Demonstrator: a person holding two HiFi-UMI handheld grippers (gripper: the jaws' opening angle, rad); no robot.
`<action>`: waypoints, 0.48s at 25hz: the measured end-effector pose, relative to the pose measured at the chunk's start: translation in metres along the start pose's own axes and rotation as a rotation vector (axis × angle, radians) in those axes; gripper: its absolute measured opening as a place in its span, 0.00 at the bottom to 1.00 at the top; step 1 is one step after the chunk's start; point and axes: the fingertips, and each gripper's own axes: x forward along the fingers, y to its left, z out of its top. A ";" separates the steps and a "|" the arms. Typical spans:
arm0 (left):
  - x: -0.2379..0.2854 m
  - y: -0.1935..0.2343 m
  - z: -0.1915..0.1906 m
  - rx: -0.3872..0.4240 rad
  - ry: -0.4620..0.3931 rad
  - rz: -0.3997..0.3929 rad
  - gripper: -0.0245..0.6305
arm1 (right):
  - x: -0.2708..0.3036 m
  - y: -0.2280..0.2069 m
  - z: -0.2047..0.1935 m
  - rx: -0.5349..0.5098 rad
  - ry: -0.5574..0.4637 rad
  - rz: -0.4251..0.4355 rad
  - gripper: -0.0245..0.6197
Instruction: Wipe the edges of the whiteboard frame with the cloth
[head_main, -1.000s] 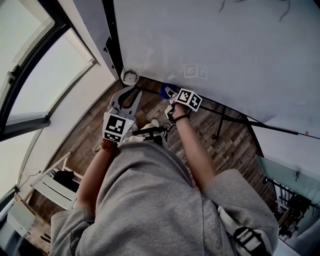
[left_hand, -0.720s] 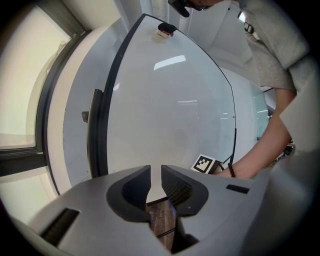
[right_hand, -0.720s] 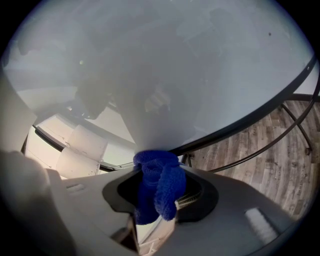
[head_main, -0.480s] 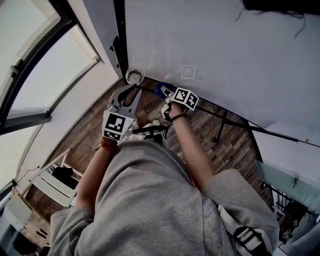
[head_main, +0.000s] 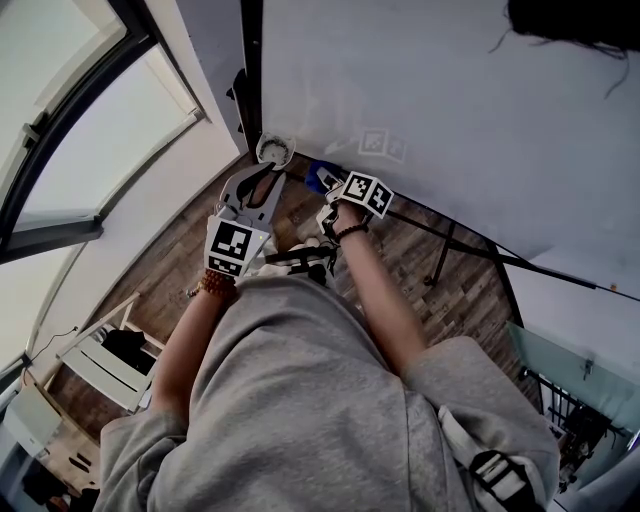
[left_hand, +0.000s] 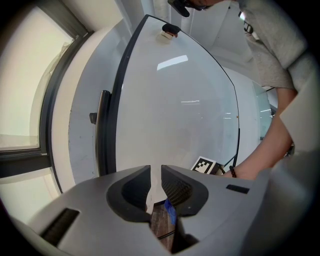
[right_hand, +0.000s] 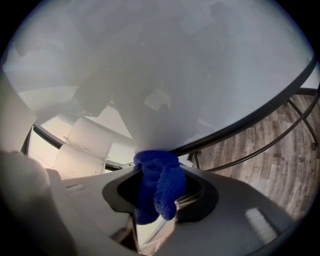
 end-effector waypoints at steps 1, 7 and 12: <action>0.000 0.001 0.000 0.000 0.000 0.001 0.12 | 0.001 0.001 0.000 0.000 0.000 0.002 0.30; -0.003 0.006 -0.002 -0.004 -0.003 0.012 0.12 | 0.008 0.007 -0.003 0.004 0.005 0.013 0.30; -0.008 0.014 -0.003 -0.006 -0.005 0.030 0.12 | 0.015 0.016 -0.007 0.010 0.010 0.030 0.30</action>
